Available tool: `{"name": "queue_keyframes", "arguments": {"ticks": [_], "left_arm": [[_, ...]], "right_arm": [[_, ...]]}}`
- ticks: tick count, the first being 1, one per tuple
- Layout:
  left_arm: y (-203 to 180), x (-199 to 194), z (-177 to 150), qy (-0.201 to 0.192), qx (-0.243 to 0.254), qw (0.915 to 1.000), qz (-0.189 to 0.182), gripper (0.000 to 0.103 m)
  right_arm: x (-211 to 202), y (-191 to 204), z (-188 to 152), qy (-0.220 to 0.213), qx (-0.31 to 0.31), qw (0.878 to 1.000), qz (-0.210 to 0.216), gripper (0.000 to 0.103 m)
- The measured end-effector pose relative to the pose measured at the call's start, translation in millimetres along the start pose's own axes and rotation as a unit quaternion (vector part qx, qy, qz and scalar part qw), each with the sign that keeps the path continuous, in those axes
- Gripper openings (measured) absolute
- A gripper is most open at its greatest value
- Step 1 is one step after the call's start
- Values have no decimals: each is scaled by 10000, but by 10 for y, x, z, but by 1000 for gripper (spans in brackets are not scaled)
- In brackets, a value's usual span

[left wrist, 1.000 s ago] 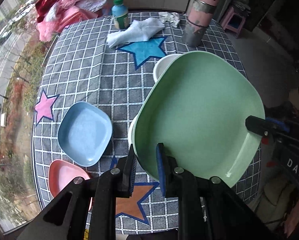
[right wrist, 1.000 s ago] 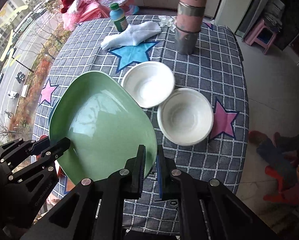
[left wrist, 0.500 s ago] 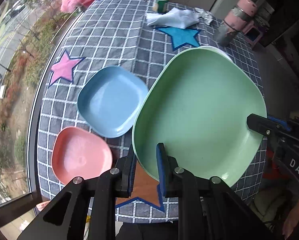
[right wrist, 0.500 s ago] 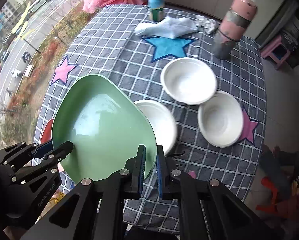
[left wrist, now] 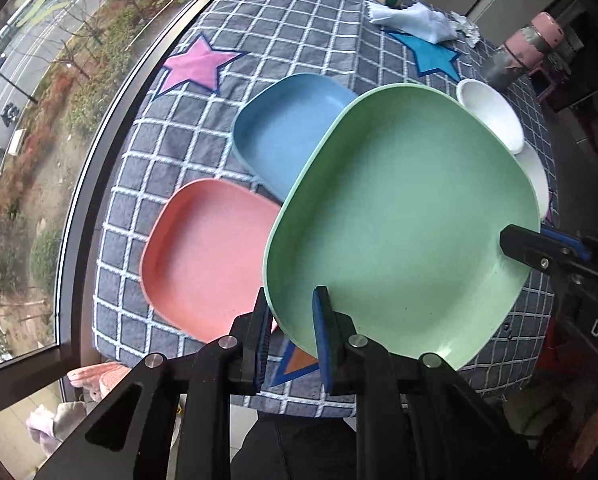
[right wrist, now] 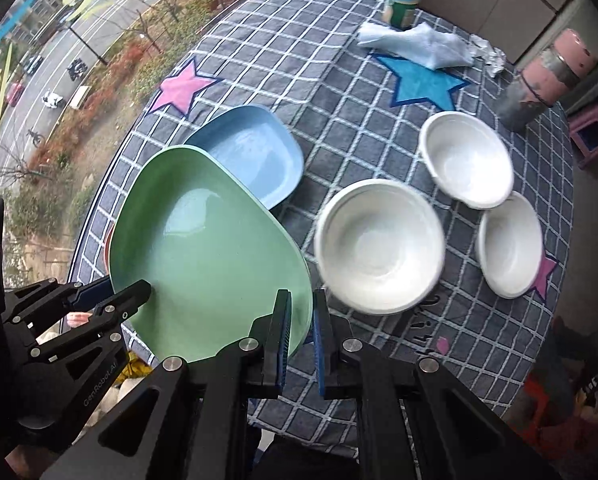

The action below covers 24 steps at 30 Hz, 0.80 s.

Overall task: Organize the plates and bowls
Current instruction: 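Lift the green plate and carry it toward the pink plate, then lower the green plate onto the pink plate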

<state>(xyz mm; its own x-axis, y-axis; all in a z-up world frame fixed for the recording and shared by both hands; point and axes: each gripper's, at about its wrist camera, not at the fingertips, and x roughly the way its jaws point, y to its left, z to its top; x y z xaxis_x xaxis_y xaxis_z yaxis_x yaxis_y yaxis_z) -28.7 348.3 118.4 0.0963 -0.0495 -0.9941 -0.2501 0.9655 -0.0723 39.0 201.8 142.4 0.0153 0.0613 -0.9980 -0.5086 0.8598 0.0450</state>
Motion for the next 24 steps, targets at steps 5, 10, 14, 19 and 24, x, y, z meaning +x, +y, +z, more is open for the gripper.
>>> {"name": "queue_keyframes", "arguments": {"ticks": [5, 10, 14, 19, 24], "left_arm": [[259, 58, -137, 118, -153, 9998, 88, 21], [528, 147, -287, 307, -340, 9987, 220, 21], [678, 176, -331, 369, -397, 9980, 326, 21], [800, 165, -320, 354, -408, 9977, 418, 21], [844, 159, -266, 282, -412, 9975, 498, 21]], "right_arm": [[145, 234, -36, 182, -95, 9997, 119, 12], [335, 516, -88, 382, -265, 9986, 234, 12], [432, 655, -67, 448, -281, 9980, 334, 12], [496, 754, 30, 465, -243, 9979, 389, 12], [519, 817, 82, 447, -219, 9979, 410, 12]]}}
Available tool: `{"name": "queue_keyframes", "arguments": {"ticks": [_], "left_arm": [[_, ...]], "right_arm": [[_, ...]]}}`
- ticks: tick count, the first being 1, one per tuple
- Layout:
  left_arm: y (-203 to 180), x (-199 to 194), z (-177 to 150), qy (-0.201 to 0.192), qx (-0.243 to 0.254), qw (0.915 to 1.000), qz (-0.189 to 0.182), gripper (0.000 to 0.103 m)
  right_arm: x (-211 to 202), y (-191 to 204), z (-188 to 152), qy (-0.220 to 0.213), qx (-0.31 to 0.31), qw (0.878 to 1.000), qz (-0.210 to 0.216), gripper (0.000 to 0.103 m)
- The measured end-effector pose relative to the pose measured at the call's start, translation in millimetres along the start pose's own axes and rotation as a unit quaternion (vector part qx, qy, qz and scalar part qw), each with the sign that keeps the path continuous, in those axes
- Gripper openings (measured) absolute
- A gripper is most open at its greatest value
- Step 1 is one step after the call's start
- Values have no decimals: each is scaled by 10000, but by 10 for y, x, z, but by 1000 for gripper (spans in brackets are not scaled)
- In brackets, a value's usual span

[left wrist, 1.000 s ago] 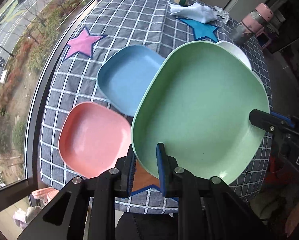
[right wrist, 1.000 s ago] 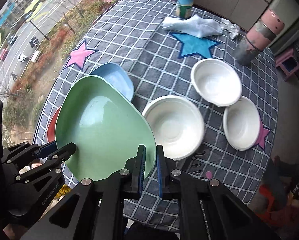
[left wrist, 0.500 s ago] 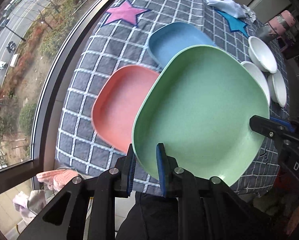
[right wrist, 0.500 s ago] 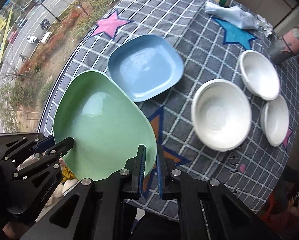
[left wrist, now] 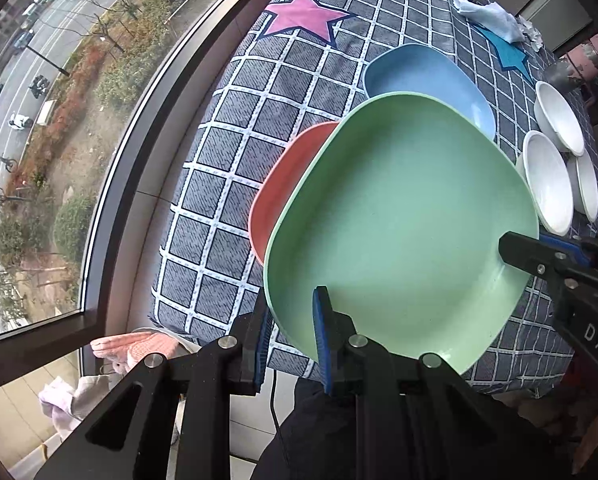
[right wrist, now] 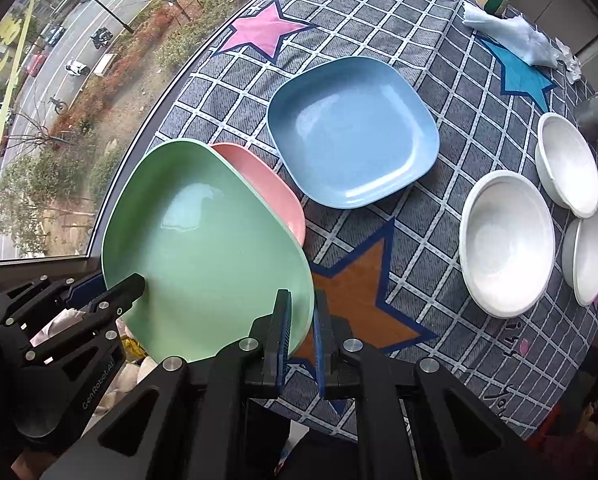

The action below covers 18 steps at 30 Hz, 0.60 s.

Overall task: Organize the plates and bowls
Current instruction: 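Lower the green plate onto the pink plate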

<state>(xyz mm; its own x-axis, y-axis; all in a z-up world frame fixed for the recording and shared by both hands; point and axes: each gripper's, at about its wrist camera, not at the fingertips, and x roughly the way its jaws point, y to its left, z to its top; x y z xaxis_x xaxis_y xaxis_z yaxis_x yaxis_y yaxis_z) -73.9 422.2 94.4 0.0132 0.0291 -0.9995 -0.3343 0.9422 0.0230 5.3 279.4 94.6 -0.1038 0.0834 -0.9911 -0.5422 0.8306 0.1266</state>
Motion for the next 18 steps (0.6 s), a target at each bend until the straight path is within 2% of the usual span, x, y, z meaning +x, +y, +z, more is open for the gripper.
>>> {"name": "queue_keyframes", "arguments": {"ticks": [18], "left_arm": [[113, 33, 72, -44, -81, 9999, -46, 21]], "right_arm": [[28, 69, 95, 11, -63, 10000, -51, 12]]}}
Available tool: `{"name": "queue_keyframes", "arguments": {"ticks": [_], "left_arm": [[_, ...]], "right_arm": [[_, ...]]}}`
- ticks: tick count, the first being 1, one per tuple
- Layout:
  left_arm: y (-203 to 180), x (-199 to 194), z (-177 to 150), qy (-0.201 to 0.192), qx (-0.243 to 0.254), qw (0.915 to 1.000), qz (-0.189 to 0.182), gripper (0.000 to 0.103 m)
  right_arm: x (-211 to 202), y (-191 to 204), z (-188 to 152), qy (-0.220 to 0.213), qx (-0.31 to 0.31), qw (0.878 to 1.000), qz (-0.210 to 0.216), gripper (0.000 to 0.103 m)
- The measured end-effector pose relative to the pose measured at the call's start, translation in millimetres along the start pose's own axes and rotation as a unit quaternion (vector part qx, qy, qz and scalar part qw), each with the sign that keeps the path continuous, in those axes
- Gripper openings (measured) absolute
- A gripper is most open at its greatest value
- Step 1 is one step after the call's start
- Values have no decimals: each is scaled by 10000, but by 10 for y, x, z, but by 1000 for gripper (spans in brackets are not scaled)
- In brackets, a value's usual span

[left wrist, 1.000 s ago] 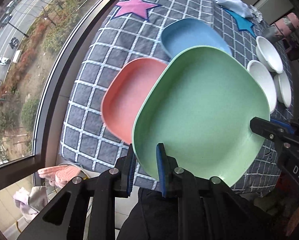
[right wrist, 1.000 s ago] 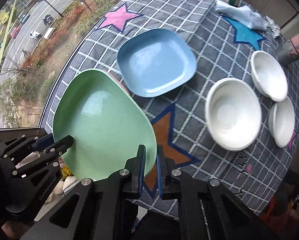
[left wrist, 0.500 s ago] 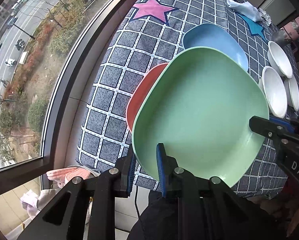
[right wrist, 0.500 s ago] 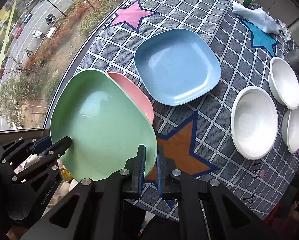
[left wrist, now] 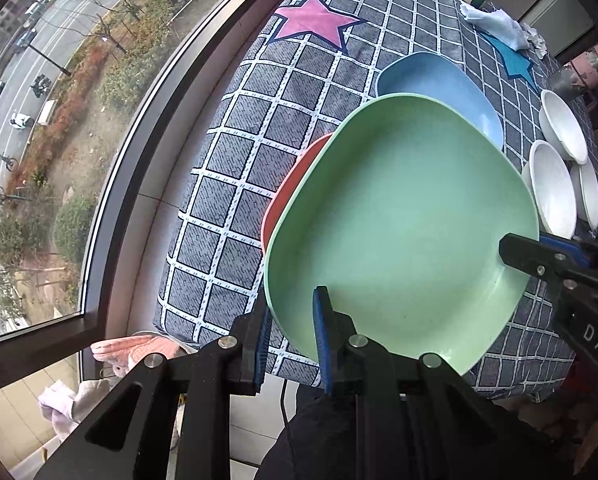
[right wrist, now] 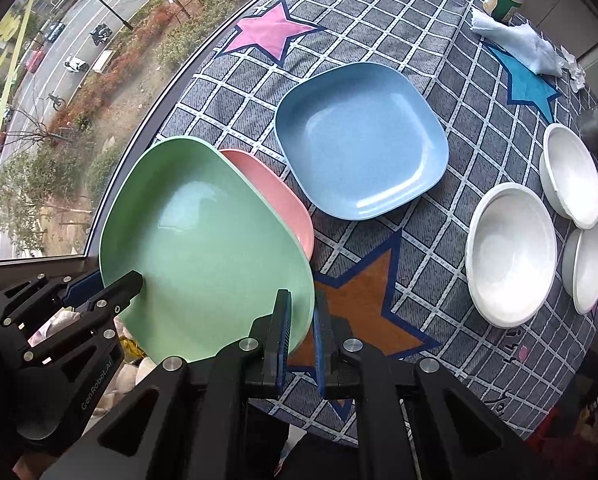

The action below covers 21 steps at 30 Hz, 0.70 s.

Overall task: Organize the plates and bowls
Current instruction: 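Lower the green plate onto the pink plate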

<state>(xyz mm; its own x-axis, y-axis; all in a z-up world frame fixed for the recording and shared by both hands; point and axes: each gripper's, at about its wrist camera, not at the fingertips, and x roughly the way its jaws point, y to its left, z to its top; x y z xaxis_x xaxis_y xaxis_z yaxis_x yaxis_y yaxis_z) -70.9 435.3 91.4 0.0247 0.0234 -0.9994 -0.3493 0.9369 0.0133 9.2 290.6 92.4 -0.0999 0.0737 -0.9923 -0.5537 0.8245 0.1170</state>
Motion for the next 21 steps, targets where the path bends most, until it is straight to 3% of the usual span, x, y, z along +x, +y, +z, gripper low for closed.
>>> {"name": "queue_keyframes", "arguments": {"ticks": [15, 21], "left_arm": [[42, -23, 59, -54, -27, 10000, 39, 22], [16, -53, 65, -134, 50, 9995, 270, 39]], "right_arm": [[5, 44, 82, -49, -9, 10000, 21, 12], [29, 32, 97, -5, 102, 9997, 204, 13]]}}
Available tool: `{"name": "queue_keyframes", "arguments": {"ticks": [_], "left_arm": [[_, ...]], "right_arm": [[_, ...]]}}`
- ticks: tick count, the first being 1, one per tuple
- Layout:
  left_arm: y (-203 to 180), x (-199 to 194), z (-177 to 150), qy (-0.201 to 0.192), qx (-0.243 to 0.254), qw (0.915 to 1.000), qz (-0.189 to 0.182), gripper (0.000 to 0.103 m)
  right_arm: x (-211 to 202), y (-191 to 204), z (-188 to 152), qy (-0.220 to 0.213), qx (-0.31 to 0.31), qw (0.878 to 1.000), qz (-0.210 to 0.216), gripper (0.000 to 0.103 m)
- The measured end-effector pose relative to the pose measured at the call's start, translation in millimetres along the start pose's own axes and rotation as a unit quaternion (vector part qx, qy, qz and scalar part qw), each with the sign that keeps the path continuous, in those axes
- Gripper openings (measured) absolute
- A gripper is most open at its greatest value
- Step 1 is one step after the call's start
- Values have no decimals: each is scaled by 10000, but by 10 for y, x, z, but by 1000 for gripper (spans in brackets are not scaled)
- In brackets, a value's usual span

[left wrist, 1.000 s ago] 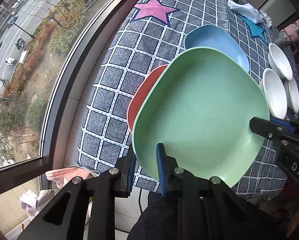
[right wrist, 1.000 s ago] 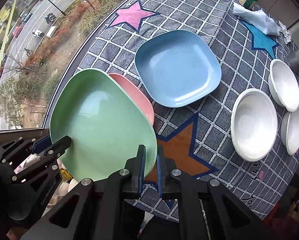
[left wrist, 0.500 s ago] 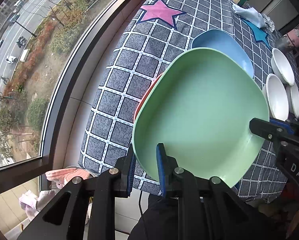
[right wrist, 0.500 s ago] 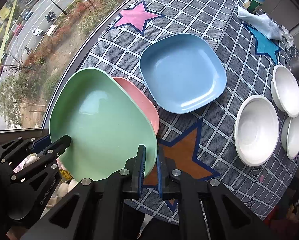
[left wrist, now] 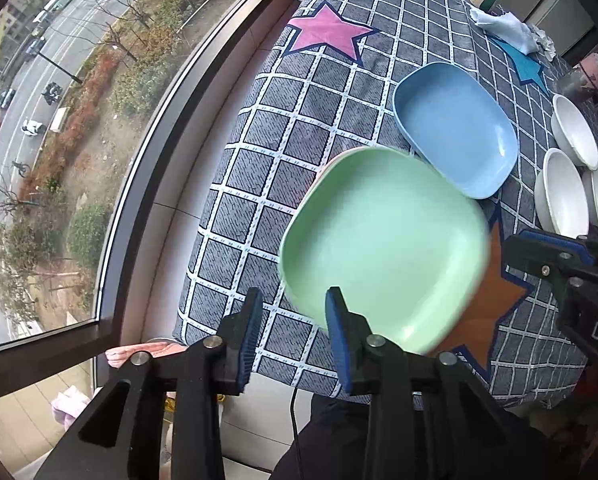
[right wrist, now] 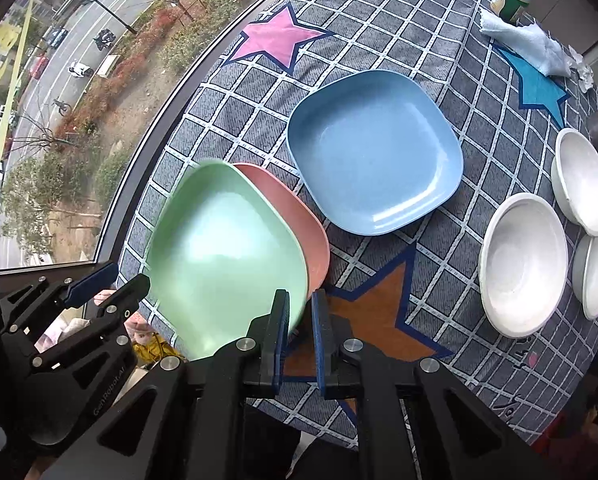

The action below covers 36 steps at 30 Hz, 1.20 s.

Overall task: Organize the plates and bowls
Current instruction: 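Lower the green plate onto the pink plate, then open both grippers to release the green plate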

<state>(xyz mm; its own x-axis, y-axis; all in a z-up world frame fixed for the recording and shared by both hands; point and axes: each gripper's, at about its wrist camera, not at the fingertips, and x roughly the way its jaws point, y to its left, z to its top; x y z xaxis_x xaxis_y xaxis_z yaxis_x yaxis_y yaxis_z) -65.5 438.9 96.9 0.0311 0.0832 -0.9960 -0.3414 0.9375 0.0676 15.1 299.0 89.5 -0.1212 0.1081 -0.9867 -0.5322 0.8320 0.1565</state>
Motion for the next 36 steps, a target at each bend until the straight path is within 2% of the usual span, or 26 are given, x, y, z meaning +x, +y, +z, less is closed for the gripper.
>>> {"name": "queue_keyframes", "arguments": {"ticks": [1, 2, 3, 4, 12, 19, 22, 24, 31, 36], "left_arm": [[-5, -6, -1, -8, 12, 10000, 9, 39], [-11, -11, -1, -20, 22, 10000, 25, 39], [-14, -23, -1, -48, 36, 10000, 56, 39], [-22, -44, 0, -97, 59, 9999, 97, 39], [-141, -197, 67, -402, 303, 9986, 163, 39], [-257, -196, 130, -416, 429, 9982, 83, 39], [-272, -158, 168, -344, 359, 9987, -51, 40], [-289, -133, 200, -280, 342, 9989, -171, 46], [-522, -97, 346, -213, 537, 9973, -445, 46], [-614, -48, 694, -124, 515, 9957, -763, 46]], "right_arm": [[7, -16, -2, 6, 24, 10000, -6, 24], [4, -35, -5, -14, 61, 10000, -14, 52], [-17, -58, -11, -93, 105, 9999, -61, 65], [-46, -81, -15, -175, 118, 9997, -91, 71], [-110, -158, -48, -269, 125, 9995, -144, 71], [-145, -298, -68, -290, 258, 9991, -197, 71], [-159, -416, -83, -309, 391, 9984, -250, 71], [-176, -518, -89, -320, 521, 9978, -267, 71], [-273, -881, -104, -359, 957, 9944, -271, 71], [-338, -1201, -6, -398, 1342, 9899, -223, 71]]}}
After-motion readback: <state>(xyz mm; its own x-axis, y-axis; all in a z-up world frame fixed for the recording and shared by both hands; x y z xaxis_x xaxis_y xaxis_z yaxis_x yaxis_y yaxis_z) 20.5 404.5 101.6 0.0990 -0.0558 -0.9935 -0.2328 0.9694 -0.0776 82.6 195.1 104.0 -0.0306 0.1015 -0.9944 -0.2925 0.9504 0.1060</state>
